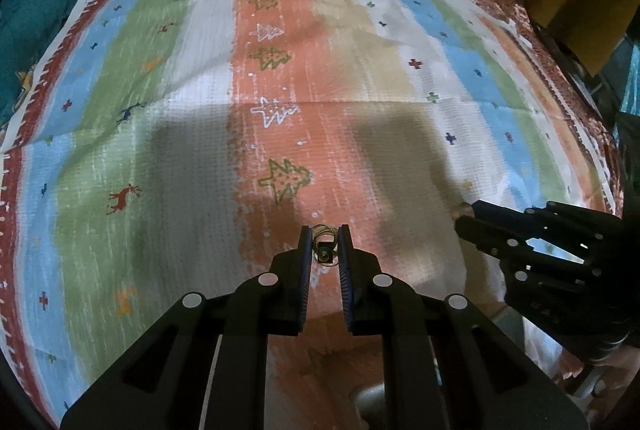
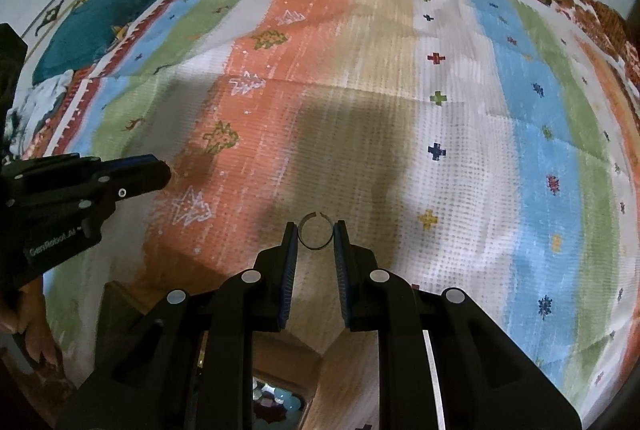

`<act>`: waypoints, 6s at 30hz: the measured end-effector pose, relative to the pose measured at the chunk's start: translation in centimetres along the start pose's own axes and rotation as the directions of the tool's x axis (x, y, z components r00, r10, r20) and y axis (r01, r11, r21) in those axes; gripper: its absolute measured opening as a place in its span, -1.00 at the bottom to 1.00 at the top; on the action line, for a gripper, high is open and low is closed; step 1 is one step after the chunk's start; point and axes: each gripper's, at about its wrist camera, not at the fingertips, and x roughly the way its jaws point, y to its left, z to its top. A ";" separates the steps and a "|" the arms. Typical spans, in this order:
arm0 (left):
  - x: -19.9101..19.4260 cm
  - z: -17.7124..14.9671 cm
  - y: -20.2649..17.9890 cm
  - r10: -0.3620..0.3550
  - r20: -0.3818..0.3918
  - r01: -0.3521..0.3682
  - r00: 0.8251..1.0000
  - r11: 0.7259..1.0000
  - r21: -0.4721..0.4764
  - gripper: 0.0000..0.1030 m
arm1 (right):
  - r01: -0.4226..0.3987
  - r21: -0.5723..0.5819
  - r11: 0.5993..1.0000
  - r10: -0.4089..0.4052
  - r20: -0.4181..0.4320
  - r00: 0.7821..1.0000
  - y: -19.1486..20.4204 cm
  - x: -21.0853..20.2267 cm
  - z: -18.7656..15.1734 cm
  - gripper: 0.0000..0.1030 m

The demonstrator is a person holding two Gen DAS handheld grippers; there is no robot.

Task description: Organize jewelry

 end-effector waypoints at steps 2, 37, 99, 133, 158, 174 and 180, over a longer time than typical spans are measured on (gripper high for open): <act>-0.5 -0.2 -0.3 -0.003 0.010 0.003 1.000 1.000 0.003 -0.76 | -0.001 0.001 1.000 0.001 0.006 1.000 0.1 -0.3 -0.1 -0.63; -6.3 -3.6 -2.2 -0.077 0.113 0.075 0.991 0.997 0.018 -0.76 | -0.026 -0.044 0.999 0.032 0.128 0.991 2.5 -7.0 -4.4 -0.63; -11.3 -11.4 -3.5 -0.076 0.219 0.075 0.973 0.997 0.013 0.63 | -0.089 -0.047 0.995 0.097 0.220 0.971 2.6 -12.4 -11.7 0.35; -13.6 -16.0 -5.0 0.048 0.354 -0.084 0.934 0.993 0.086 0.89 | -0.058 -0.096 0.994 0.085 0.307 0.948 2.5 -15.0 -15.9 0.87; -14.1 -17.1 -5.5 0.039 0.371 -0.082 0.928 0.991 0.101 0.89 | -0.036 -0.095 0.995 0.062 0.292 0.954 2.7 -14.7 -16.2 0.90; -14.1 -17.2 -5.5 0.035 0.368 -0.078 0.929 0.992 0.103 0.89 | -0.036 -0.095 0.995 0.062 0.293 0.954 2.6 -14.7 -16.2 0.90; -14.0 -17.2 -5.5 0.035 0.362 -0.076 0.932 0.992 0.100 0.89 | -0.035 -0.095 0.995 0.061 0.292 0.954 2.6 -14.7 -16.2 0.90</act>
